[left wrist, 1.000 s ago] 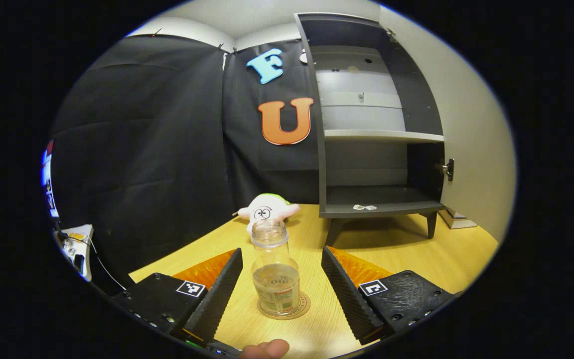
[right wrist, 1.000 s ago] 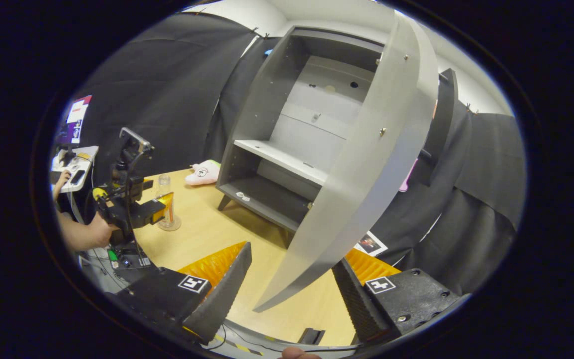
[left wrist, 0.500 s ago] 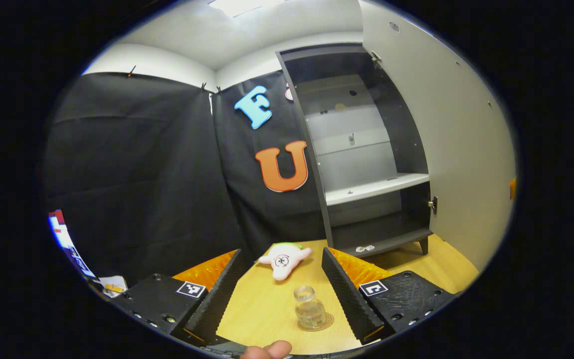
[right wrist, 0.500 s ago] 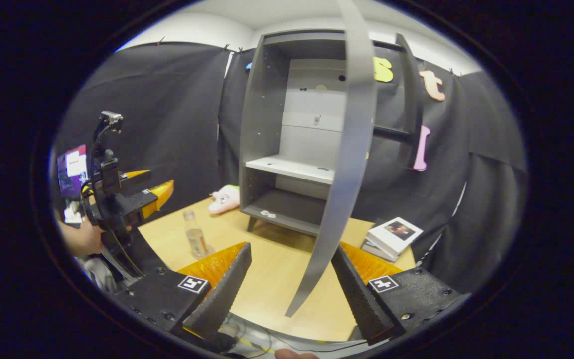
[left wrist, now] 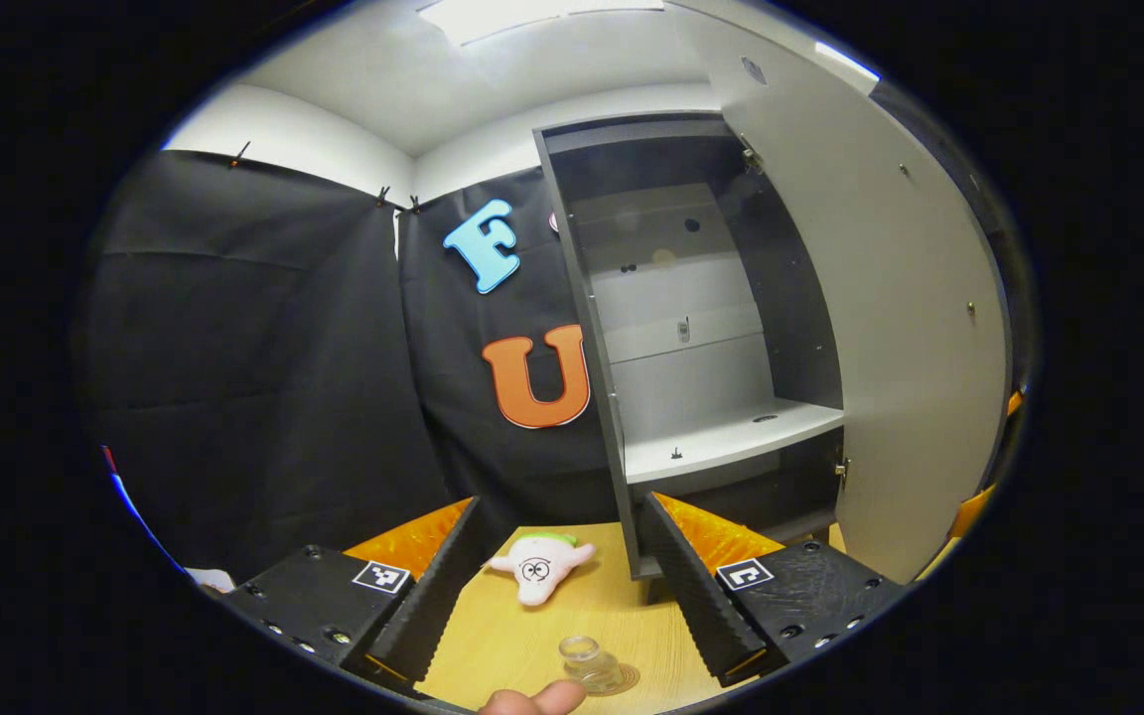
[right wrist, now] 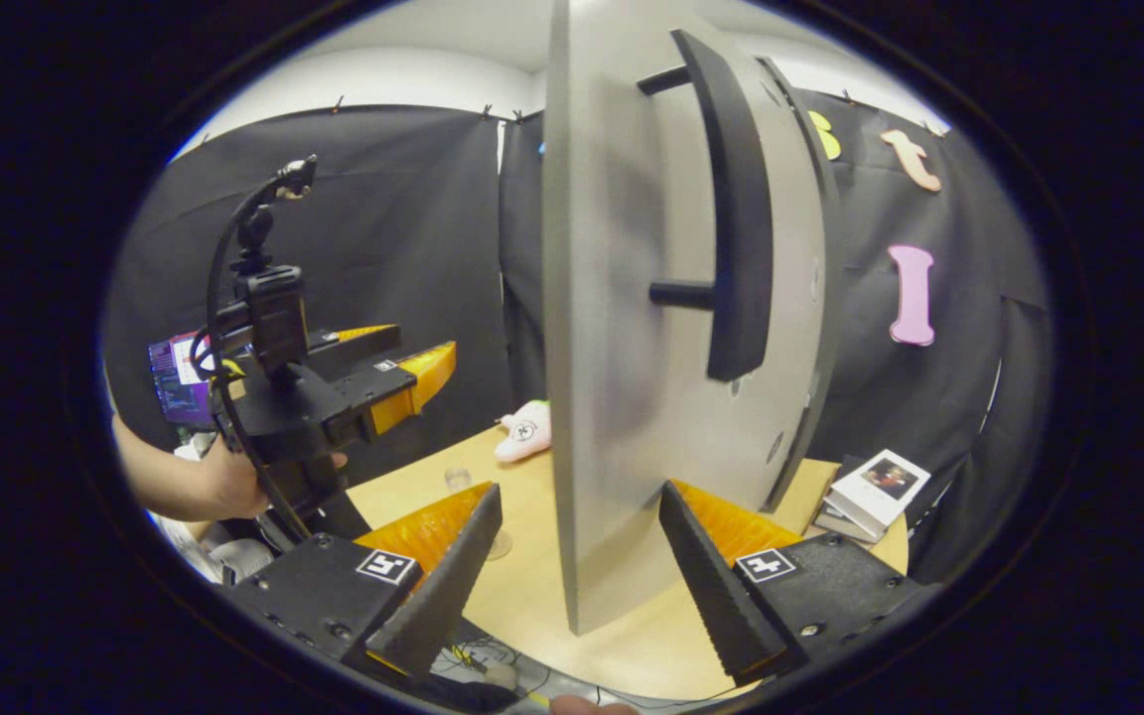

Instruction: Open the cabinet door with the right hand, grasp the bottle in the cabinet with the left hand and place it on the coaster, then close the cabinet door with the right hand.

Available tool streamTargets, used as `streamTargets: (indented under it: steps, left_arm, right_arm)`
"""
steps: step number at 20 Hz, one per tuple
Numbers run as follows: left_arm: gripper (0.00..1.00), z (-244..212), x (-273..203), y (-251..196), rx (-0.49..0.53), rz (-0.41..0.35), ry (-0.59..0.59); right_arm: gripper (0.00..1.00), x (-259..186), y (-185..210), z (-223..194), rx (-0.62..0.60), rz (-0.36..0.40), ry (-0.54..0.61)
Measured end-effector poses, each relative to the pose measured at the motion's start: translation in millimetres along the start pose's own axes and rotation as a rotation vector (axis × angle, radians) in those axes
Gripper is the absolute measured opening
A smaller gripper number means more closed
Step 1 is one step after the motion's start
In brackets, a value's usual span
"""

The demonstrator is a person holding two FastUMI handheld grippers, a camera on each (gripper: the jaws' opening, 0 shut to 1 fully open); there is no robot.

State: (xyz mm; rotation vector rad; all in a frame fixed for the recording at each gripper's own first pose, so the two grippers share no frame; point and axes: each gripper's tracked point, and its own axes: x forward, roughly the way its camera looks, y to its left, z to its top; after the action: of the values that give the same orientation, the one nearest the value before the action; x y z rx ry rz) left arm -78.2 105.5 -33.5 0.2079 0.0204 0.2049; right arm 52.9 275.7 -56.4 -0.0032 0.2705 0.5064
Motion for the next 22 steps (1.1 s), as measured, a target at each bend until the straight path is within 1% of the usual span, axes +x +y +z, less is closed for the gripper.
streamTargets:
  steps: [2, 5, 9, 13, 16, 17, 20, 21, 22]
  left_arm:
    - [0.96, -2.0, 10.4, 2.2, 0.001, -0.006, 0.006]
    - [0.96, -6.6, 24.2, 14.2, 0.007, -0.001, 0.01]
    - [0.96, -17.9, 37.1, 38.2, 0.004, 0.028, 0.014]
    - [0.96, -16.5, 41.4, 69.0, -0.003, 0.074, 0.006]
    - [0.96, -19.4, 38.5, 87.7, -0.01, 0.094, 0.01]
    - [0.96, -21.0, 37.6, 89.9, -0.022, 0.095, 0.019]
    - [0.96, -28.9, 34.5, 90.4, -0.04, 0.119, 0.061]
    - [0.96, -31.1, 34.0, 78.1, -0.035, 0.092, 0.078]
    - [0.96, -31.7, 31.4, 58.5, -0.034, 0.028, 0.081]
  right_arm:
    - [1.0, 18.4, -0.8, 6.9, -0.006, 0.009, -0.002]
    - [1.0, 40.2, 13.4, 10.1, -0.023, 0.051, 0.006]
    - [1.0, 74.2, 32.6, 21.0, -0.032, 0.122, 0.002]
    - [1.0, 111.5, 54.3, 32.4, -0.112, 0.166, -0.015]
    - [1.0, 129.5, 74.2, 38.9, -0.132, 0.198, -0.01]
    - [1.0, 123.0, 66.5, 37.0, -0.134, 0.205, -0.007]
    - [1.0, 126.8, 64.2, 34.7, -0.133, 0.18, 0.014]
    - [1.0, 127.4, 63.6, 35.1, -0.127, 0.151, 0.01]
    - [1.0, 125.3, 55.3, 40.4, -0.121, 0.1, -0.011]
